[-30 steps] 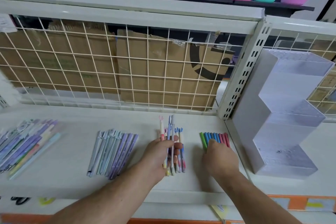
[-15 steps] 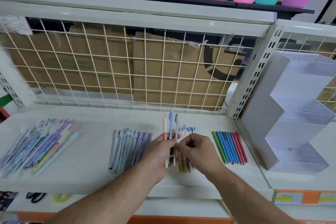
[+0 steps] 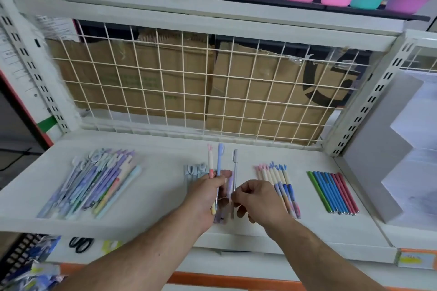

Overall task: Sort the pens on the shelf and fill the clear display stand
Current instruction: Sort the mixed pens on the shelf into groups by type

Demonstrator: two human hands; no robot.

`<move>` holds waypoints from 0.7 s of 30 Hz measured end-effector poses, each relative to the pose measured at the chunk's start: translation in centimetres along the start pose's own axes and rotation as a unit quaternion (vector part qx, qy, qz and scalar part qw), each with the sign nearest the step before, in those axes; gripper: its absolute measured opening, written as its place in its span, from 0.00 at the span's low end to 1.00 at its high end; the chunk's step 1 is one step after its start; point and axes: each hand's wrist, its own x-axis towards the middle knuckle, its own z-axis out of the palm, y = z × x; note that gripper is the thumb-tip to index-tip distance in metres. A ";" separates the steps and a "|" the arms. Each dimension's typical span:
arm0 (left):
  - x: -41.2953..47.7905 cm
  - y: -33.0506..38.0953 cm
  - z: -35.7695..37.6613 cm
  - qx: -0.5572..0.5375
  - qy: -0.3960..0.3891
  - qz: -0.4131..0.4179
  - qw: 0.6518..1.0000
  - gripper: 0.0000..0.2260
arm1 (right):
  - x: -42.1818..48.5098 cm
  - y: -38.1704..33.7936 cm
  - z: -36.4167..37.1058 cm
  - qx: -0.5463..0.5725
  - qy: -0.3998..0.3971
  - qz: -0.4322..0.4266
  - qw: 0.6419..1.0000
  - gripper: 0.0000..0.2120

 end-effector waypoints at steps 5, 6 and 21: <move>0.3 0.7 -2.3 -0.023 0.023 0.020 0.999 0.07 | 0.1 -0.3 1.6 -0.012 0.014 0.009 1.000 0.04; 0.4 0.9 -2.7 -0.028 0.028 0.016 0.999 0.06 | 0.2 -0.3 1.9 -0.015 0.015 0.009 1.000 0.04; 1.3 3.2 -9.7 -0.085 0.118 0.029 0.989 0.15 | 2.0 -0.4 7.0 -0.183 0.071 0.006 0.981 0.08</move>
